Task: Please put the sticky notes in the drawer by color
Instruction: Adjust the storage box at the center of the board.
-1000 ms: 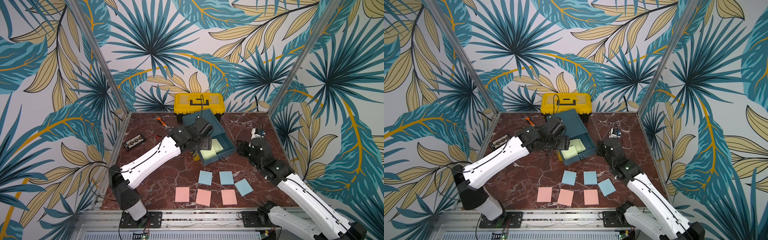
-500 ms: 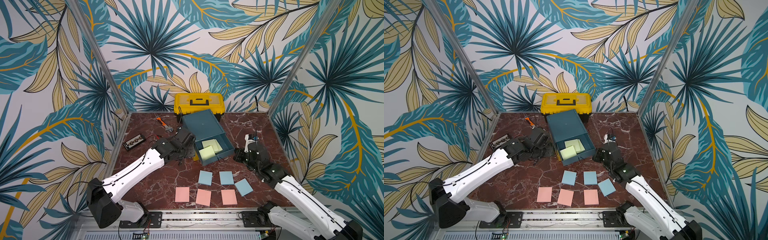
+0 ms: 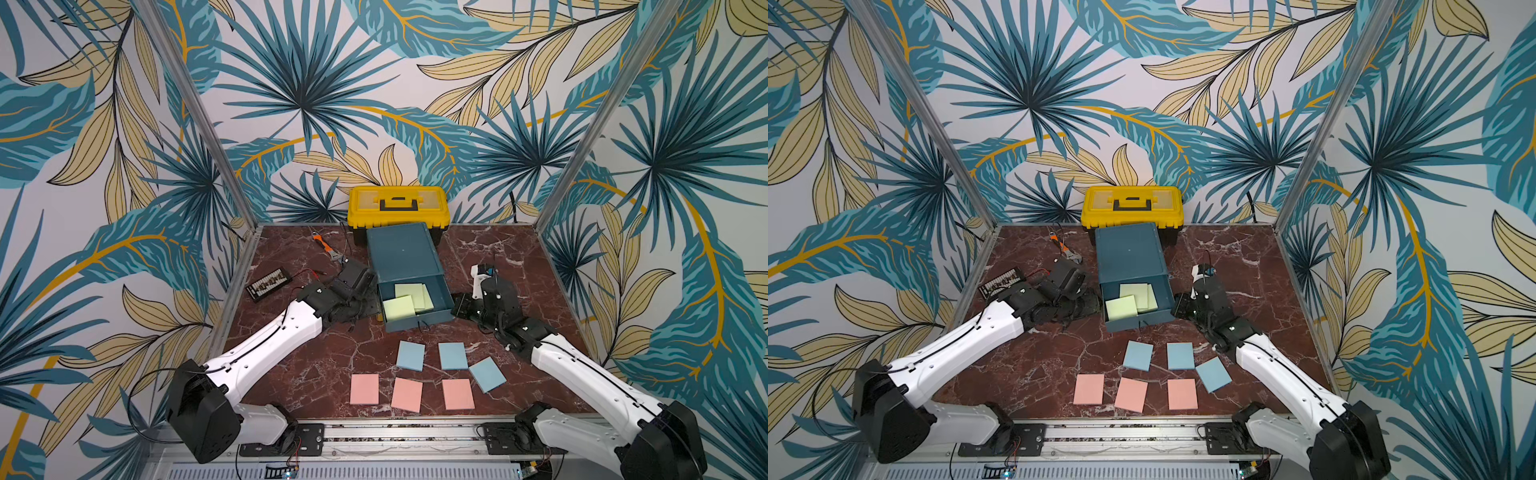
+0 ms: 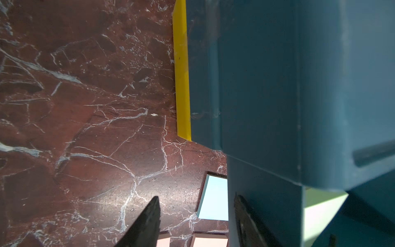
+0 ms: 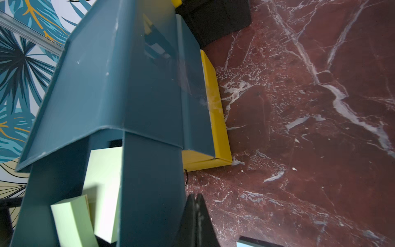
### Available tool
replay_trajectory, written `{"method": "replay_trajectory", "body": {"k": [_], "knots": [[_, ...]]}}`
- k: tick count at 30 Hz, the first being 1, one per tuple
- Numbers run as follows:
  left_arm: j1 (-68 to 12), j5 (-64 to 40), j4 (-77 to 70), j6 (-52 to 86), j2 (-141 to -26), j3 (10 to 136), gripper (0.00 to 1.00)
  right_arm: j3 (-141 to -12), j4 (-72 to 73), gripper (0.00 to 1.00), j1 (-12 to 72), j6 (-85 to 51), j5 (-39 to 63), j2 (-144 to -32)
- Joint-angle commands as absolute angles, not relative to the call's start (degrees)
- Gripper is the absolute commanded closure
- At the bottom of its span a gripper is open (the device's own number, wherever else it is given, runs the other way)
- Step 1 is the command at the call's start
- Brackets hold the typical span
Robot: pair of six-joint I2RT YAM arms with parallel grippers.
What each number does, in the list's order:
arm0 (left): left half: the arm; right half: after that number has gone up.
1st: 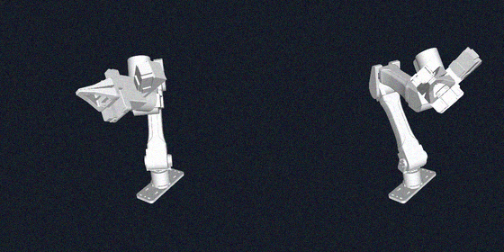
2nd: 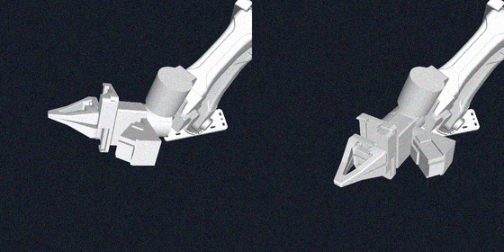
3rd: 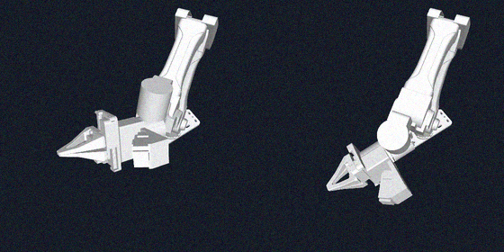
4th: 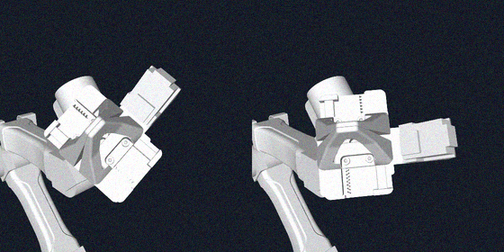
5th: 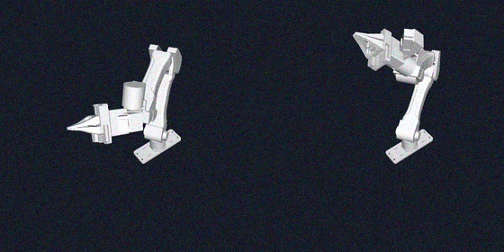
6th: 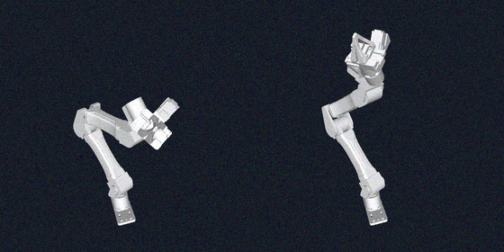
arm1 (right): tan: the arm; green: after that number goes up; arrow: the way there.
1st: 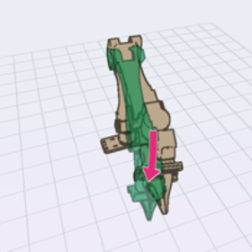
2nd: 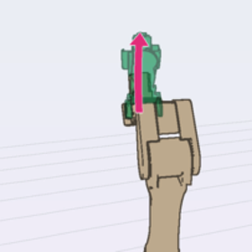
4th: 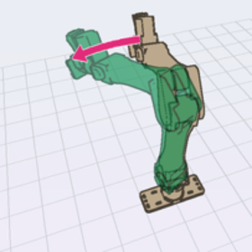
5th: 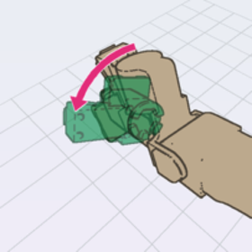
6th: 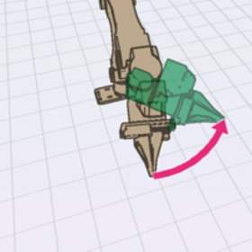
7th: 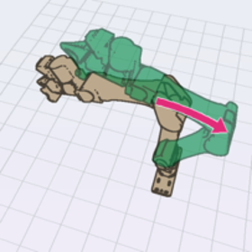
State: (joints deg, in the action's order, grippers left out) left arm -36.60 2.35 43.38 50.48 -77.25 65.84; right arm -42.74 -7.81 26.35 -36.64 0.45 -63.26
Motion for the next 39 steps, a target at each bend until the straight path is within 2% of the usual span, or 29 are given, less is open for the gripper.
{"method": "replay_trajectory", "body": {"k": [1, 6, 13, 28, 32, 35, 39], "knots": [[-35.49, -0.53, 39.6, 50.34, -76.29, 64.09, 0.42, -44.85, -6.63, 1.0, 26.45, -37.11, -0.3, -62.94], [-33.2, -1.74, 38.32, 49.36, -76.38, 63.57, 0.42, -42.49, -14.79, 0.99, 26.45, -35.01, -4.16, -54.82], [-28.02, -4.42, 39.06, 47.69, -74.91, 63.18, 0.42, -35.89, -15.05, 0.99, 27.0, -38.32, 5.12, -45.77], [-26.12, -4.57, 42.49, 46.6, -73.14, 62.98, 0.41, -35.77, -1.06, 0.98, 31.03, -39.99, 16.36, -56.12], [-25.67, -4.15, 43.24, 46.15, -72.6, 63.09, 0.41, -38.54, -7.14, 0.99, 32.07, -37.64, 13.42, -57.17], [-25.64, -4.95, 42.67, 45.88, -72.9, 62.6, 0.41, -40.12, -16.56, 0.99, 31.99, -34.13, 6.78, -55.24], [-25.58, -5.9, 43.38, 45.97, -73.7, 62.25, 0.41, -40.71, -24.5, 0.99, 32.04, -32.62, 6.14, -49.67]]}}
